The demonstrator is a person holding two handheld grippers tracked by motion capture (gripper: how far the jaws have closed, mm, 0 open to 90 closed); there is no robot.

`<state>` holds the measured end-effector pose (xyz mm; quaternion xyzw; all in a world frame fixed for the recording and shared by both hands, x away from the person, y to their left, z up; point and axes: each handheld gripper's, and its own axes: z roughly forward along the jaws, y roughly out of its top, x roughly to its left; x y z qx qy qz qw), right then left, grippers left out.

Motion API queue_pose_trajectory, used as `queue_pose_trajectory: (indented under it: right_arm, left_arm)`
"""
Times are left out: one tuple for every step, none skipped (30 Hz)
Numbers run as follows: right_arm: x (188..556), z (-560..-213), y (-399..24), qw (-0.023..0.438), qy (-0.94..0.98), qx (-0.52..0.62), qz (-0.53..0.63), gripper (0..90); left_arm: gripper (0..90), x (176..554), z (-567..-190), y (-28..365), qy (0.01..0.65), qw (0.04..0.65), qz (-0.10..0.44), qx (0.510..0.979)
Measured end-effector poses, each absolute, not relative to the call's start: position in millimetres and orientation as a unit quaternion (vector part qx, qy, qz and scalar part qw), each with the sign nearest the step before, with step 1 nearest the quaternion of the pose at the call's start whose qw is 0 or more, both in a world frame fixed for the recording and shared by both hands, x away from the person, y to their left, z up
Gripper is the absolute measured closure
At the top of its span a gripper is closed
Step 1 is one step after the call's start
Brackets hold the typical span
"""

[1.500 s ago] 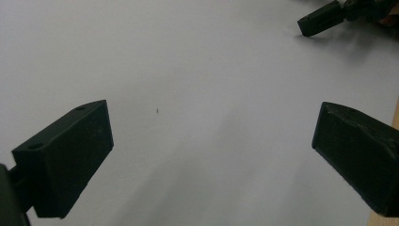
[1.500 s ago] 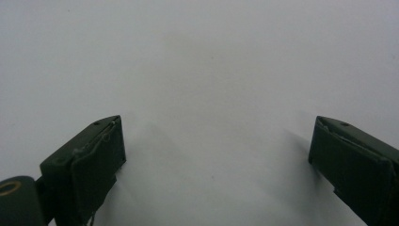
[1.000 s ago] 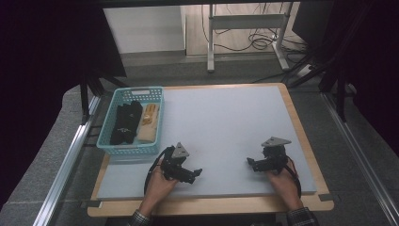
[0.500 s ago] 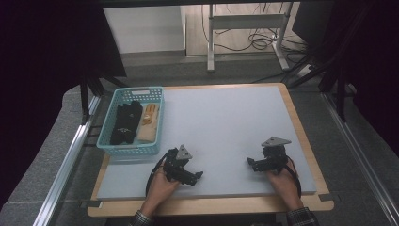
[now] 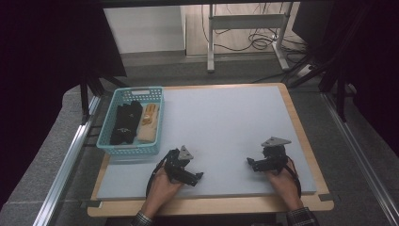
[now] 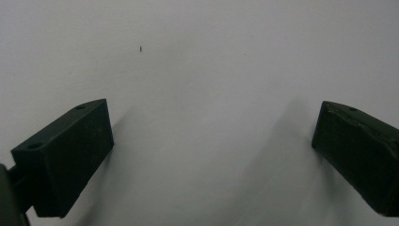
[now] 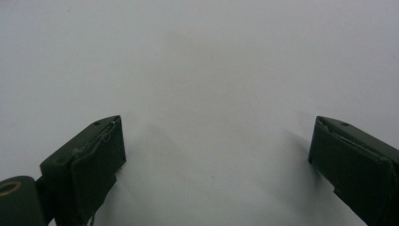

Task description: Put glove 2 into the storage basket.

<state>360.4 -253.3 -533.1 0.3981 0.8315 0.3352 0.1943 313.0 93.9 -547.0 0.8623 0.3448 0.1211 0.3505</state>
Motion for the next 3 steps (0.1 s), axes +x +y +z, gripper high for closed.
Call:
queue_pose_trajectory:
  right_arm:
    - [360.4, -533.3, -253.4, 0.194, 0.831, 0.398, 0.335, 4.0]
    - [360.5, -533.3, -253.8, 0.195, 0.832, 0.397, 0.336, 4.1]
    - [360.4, -533.2, -253.3, 0.194, 0.832, 0.398, 0.335, 4.0]
  left_arm:
    - [0.0, 313.2, -546.9, 93.8, 0.344, 0.349, 0.122, 0.863]
    - [0.0, 313.1, -547.1, 93.8, 0.346, 0.350, 0.121, 0.862]
    - [0.0, 313.1, -547.0, 93.8, 0.346, 0.349, 0.121, 0.862]
